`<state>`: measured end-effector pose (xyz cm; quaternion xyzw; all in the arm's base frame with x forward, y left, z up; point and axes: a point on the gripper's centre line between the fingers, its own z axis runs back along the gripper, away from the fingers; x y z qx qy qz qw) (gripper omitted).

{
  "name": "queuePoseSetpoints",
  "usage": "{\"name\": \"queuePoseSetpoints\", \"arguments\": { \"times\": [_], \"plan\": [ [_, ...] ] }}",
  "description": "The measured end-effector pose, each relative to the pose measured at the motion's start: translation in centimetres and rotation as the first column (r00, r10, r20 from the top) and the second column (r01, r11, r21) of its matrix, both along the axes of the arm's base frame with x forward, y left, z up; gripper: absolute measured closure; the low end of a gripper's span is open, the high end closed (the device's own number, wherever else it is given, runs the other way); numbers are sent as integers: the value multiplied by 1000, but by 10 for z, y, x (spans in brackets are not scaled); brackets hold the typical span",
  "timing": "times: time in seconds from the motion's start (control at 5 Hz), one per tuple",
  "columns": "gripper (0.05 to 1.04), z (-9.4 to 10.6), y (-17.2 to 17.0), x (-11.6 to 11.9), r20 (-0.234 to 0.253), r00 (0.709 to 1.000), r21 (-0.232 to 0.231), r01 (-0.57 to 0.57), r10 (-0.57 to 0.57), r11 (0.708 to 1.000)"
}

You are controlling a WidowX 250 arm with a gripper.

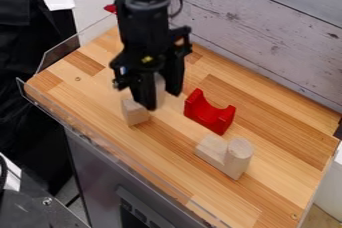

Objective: Remove the cylinder in top of object and put on top of the cube

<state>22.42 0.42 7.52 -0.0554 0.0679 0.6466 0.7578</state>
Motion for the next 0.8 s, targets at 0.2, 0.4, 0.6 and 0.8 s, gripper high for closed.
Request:
{"name": "queuePoseSetpoints", "arguments": {
  "times": [0.2,0.4,0.6,0.8],
  "plan": [
    [553,-8,4,5,-10,999,-16,31,-31,999],
    [553,-8,13,9,1,1000,-9,21,-21,1000],
    [553,-4,28,13,19,1000,9,-7,7,1000],
    [554,-3,36,10,15,1000,11,-23,23,1000]
  ]
}}
